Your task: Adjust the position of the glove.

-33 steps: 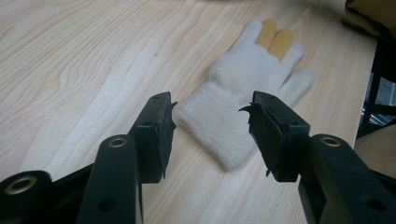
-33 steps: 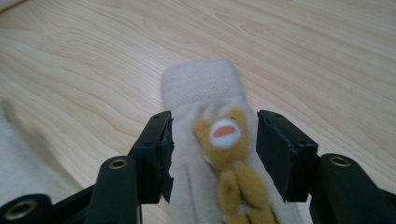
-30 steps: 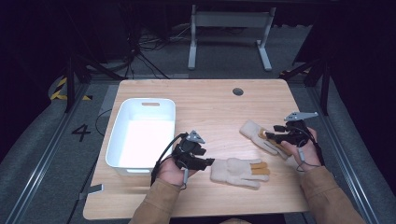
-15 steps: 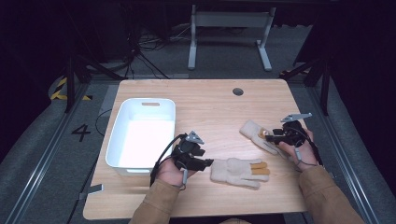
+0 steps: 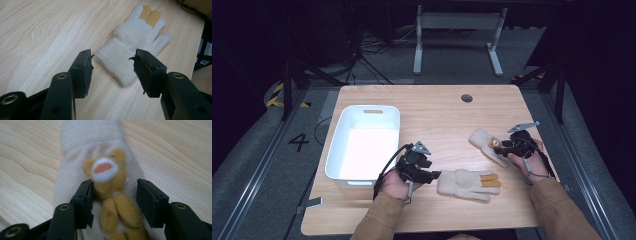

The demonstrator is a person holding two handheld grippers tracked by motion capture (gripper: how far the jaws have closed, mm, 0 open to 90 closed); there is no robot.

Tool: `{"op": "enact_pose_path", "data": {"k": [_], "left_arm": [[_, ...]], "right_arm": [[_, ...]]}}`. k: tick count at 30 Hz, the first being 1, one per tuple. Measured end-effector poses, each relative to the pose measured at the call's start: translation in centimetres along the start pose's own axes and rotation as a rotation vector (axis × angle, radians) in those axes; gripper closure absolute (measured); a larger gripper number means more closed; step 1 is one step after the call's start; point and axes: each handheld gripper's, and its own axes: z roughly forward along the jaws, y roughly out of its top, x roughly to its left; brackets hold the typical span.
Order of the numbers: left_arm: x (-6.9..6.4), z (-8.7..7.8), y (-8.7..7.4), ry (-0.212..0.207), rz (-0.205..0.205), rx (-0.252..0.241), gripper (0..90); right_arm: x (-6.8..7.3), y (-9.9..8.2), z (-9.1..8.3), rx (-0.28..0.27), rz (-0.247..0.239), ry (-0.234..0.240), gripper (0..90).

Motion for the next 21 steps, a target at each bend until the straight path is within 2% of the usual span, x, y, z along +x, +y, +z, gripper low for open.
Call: {"op": "enact_pose_path", "data": {"k": [4, 6, 8, 10, 12, 21], "left_arm": [[-0.02, 0.04, 0.0, -0.001, -0.002, 0.0, 49.1], [-0.03, 0.07, 0.0, -0.001, 0.0, 0.001, 49.1], [-0.02, 0.07, 0.0, 0.0, 0.001, 0.001, 49.1], [-0.02, 0.06, -0.01, -0.002, -0.001, -0.001, 49.0], [0.0, 0.07, -0.01, 0.0, 0.001, 0.0, 48.9], [-0.01, 0.11, -0.01, -0.001, -0.001, 0.001, 49.0]], "right_arm": [[0.27, 0.19, 0.09, 0.016, -0.021, -0.028, 47.3], [0.31, 0.21, 0.1, 0.016, -0.035, -0.026, 49.0], [0.22, 0.21, 0.04, 0.017, -0.029, -0.021, 52.3], [0.22, 0.16, -0.03, 0.015, -0.032, -0.03, 59.3], [0.31, 0.14, -0.05, 0.01, -0.05, -0.03, 63.4], [0.12, 0.19, -0.38, 0.016, -0.1, -0.022, 72.6]]}}
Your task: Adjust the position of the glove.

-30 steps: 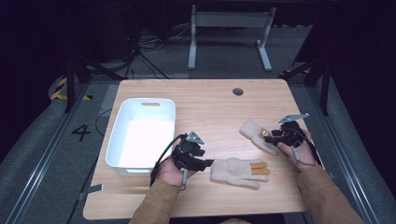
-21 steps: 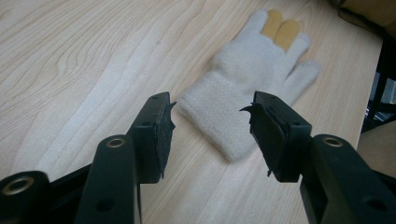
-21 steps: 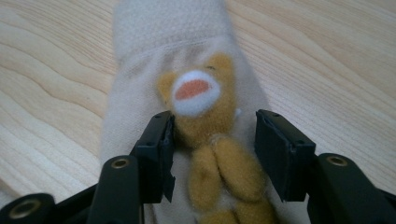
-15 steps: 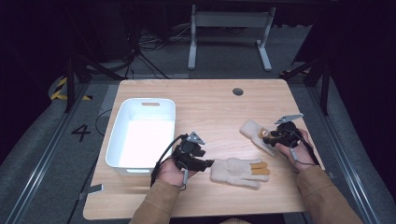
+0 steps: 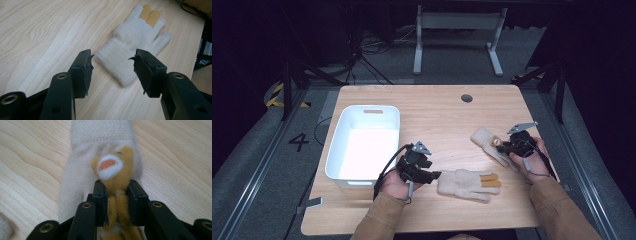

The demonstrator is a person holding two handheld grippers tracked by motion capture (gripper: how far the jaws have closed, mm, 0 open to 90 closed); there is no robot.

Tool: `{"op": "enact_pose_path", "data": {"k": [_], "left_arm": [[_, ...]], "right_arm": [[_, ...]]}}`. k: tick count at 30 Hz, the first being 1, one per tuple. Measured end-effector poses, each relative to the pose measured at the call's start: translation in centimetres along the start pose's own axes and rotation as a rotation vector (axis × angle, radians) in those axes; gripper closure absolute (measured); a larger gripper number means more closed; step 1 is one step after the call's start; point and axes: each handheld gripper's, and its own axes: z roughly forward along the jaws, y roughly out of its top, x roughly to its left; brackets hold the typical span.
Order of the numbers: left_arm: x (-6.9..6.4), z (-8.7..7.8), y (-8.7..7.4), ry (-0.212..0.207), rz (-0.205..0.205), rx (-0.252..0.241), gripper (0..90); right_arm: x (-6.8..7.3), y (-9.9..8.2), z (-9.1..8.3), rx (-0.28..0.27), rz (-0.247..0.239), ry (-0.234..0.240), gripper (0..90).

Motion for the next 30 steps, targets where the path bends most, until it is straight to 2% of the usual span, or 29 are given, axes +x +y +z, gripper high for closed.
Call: {"op": "enact_pose_path", "data": {"k": [6, 24, 30], "left_arm": [[0.0, -0.1, 0.0, -0.002, 0.0, -0.008, 49.0], [0.1, -0.1, 0.6, -0.016, 0.008, -0.022, 49.1], [0.1, 0.0, 1.1, -0.028, 0.014, -0.029, 49.1]], "right_arm": [[0.0, 0.2, -0.7, -0.023, -0.012, 0.009, 73.7], [-0.1, 0.7, -4.3, -0.124, -0.037, 0.045, 74.0], [0.4, 0.7, -5.7, -0.15, -0.069, 0.062, 74.0]]}}
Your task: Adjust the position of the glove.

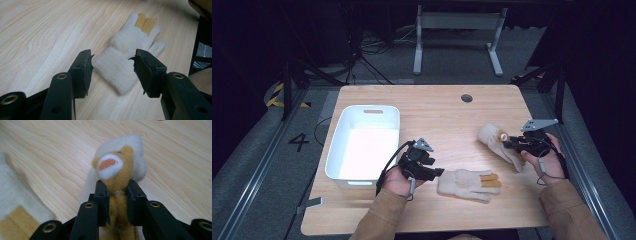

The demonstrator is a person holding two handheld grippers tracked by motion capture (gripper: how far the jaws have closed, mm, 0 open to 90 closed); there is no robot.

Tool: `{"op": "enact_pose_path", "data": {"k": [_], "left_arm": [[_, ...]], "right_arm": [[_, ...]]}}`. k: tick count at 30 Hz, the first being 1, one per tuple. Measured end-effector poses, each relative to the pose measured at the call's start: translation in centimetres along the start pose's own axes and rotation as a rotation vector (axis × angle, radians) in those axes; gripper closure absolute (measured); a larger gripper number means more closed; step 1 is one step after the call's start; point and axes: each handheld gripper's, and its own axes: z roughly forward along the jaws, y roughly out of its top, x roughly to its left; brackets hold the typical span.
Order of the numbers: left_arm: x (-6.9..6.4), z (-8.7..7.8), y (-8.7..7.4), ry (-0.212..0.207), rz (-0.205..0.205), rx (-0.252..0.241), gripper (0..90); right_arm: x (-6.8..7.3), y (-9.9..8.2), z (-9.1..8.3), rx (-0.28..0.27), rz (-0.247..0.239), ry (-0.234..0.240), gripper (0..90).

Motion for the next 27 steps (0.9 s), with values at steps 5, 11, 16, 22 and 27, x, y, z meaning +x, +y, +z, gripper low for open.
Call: {"op": "enact_pose_path", "data": {"k": [5, 11, 16, 22, 27], "left_arm": [[0.0, -0.1, 0.3, -0.008, 0.008, 0.0, 49.0], [0.0, -0.1, 0.9, -0.019, 0.009, -0.016, 49.4], [0.1, -0.5, 1.1, -0.014, 0.012, -0.029, 49.4], [0.4, -0.8, 1.1, -0.009, 0.002, -0.04, 49.4], [0.2, -0.8, 1.1, -0.009, 0.007, -0.04, 49.4]], "right_arm": [[0.4, 0.2, -0.9, -0.018, -0.019, 0.021, 74.0], [1.2, 0.1, -2.1, -0.042, -0.038, 0.047, 74.0], [1.6, 0.2, -2.7, -0.049, -0.056, 0.072, 73.9], [2.2, 0.5, -2.8, -0.047, -0.09, 0.112, 73.9], [2.8, 0.8, -3.0, -0.052, -0.12, 0.138, 73.9]]}}
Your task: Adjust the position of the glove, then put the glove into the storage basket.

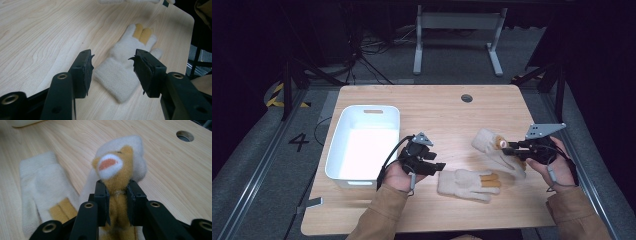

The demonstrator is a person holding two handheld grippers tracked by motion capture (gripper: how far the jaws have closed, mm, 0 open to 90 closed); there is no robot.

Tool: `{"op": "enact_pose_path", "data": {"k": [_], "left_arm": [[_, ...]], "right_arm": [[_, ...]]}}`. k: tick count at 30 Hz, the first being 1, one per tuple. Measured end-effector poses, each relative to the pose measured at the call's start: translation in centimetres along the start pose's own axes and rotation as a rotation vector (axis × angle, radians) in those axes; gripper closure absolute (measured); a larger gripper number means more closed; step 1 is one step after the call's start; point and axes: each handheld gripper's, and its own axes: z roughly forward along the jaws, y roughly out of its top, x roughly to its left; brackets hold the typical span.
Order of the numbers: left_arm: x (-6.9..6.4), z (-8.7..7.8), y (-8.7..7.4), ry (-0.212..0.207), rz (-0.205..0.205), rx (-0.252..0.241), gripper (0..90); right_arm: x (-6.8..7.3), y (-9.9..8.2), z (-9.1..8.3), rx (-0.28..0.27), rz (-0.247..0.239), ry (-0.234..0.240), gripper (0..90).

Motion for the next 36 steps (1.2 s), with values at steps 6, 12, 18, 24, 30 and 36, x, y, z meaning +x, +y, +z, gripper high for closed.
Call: {"op": "enact_pose_path", "data": {"k": [6, 12, 18, 24, 30, 36], "left_arm": [[0.0, 0.0, 0.0, 0.0, 0.0, -0.001, 49.4], [-0.1, 0.0, 0.0, 0.0, 0.002, 0.0, 49.4], [-0.1, -0.1, -0.1, 0.002, 0.001, -0.001, 49.6], [-0.1, -0.2, 0.0, 0.003, 0.0, -0.001, 49.6], [-0.1, -0.2, 0.0, 0.004, 0.003, -0.002, 49.6], [0.0, -0.2, 0.0, 0.003, 0.001, -0.003, 49.6]], "right_arm": [[0.6, 0.4, 0.0, 0.002, -0.038, 0.037, 73.8], [1.3, 0.8, 0.2, 0.003, -0.068, 0.071, 73.8], [2.1, 1.3, 0.4, 0.01, -0.1, 0.112, 73.8], [3.0, 1.7, 0.7, 0.017, -0.123, 0.143, 73.7], [3.8, 2.0, 1.3, 0.026, -0.144, 0.179, 73.6], [4.7, 2.2, 2.1, 0.041, -0.173, 0.217, 73.5]]}}
